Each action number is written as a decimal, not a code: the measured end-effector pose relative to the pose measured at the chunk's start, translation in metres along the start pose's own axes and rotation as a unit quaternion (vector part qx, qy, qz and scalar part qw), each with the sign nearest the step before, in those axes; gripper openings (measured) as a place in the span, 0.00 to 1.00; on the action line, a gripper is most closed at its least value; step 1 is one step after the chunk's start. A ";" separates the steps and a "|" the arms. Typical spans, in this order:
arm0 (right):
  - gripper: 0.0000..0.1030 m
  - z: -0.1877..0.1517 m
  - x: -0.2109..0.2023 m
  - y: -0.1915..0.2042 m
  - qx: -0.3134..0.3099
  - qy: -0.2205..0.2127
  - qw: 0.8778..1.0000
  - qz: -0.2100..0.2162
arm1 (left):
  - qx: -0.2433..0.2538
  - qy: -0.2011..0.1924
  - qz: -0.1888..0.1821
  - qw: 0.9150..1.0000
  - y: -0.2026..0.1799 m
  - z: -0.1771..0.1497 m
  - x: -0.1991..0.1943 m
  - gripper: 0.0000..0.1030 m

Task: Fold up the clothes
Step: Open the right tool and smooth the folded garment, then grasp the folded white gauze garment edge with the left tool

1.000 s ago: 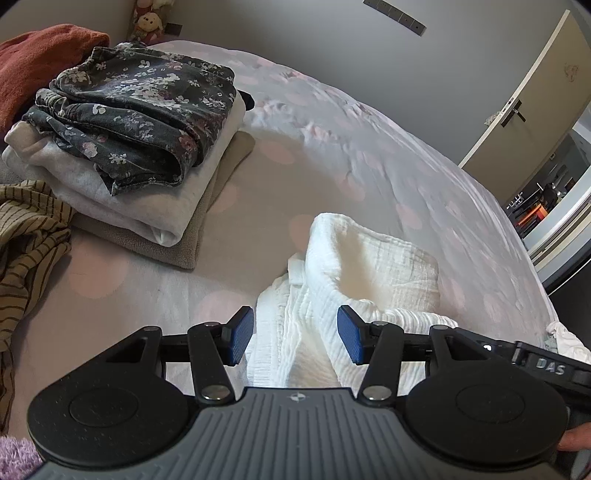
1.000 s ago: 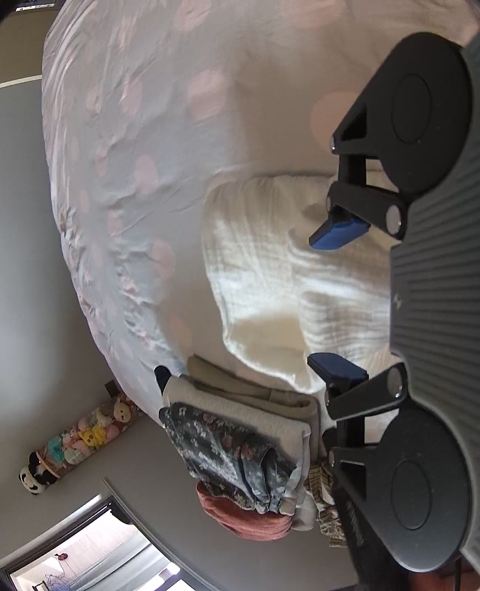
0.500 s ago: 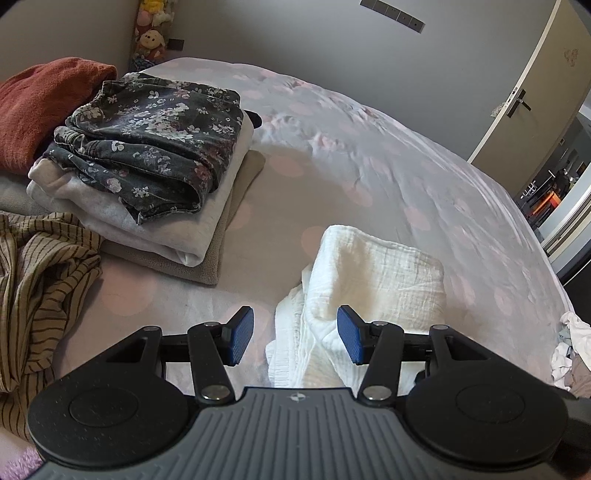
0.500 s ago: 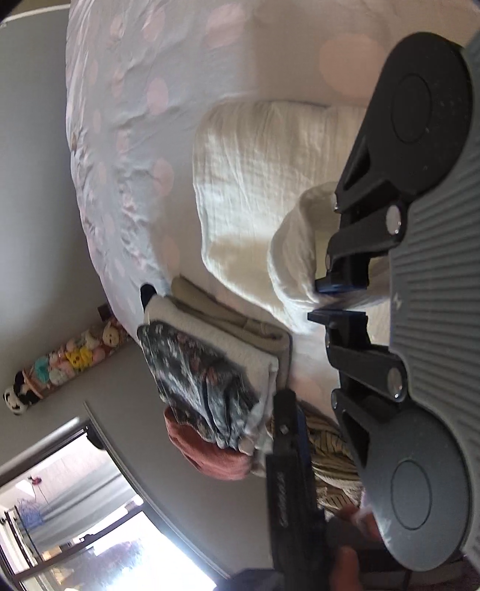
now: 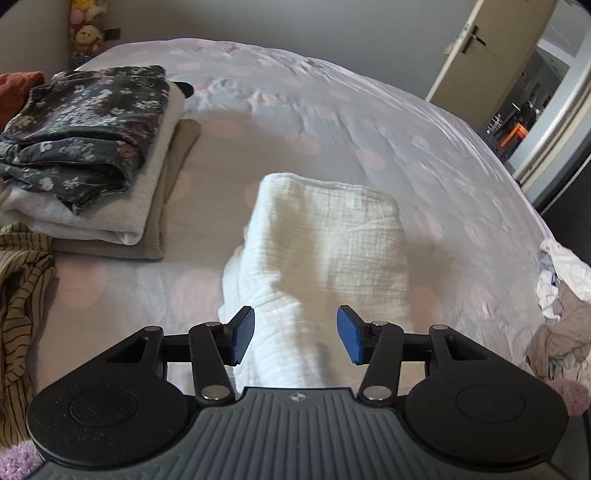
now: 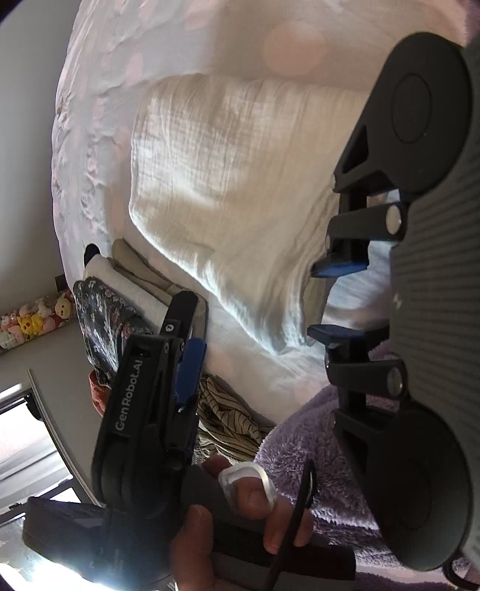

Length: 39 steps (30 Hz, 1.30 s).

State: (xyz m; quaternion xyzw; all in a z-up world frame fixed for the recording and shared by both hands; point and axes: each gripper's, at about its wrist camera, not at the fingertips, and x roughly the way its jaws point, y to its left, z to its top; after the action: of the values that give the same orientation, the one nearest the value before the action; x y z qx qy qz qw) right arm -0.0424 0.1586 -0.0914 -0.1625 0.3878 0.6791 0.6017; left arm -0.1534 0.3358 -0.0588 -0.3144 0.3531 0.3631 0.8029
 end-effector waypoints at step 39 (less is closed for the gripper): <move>0.29 0.046 0.005 -0.100 0.104 -0.064 0.986 -0.114 | -0.078 -0.035 -0.030 0.996 0.062 0.043 0.088 0.25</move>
State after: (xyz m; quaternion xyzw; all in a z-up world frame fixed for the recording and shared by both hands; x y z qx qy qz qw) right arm 0.0625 0.1927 -0.0979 -0.0983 0.3955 0.5712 0.7125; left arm -0.1459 0.4334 -0.1201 -0.3739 0.2861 0.3762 0.7980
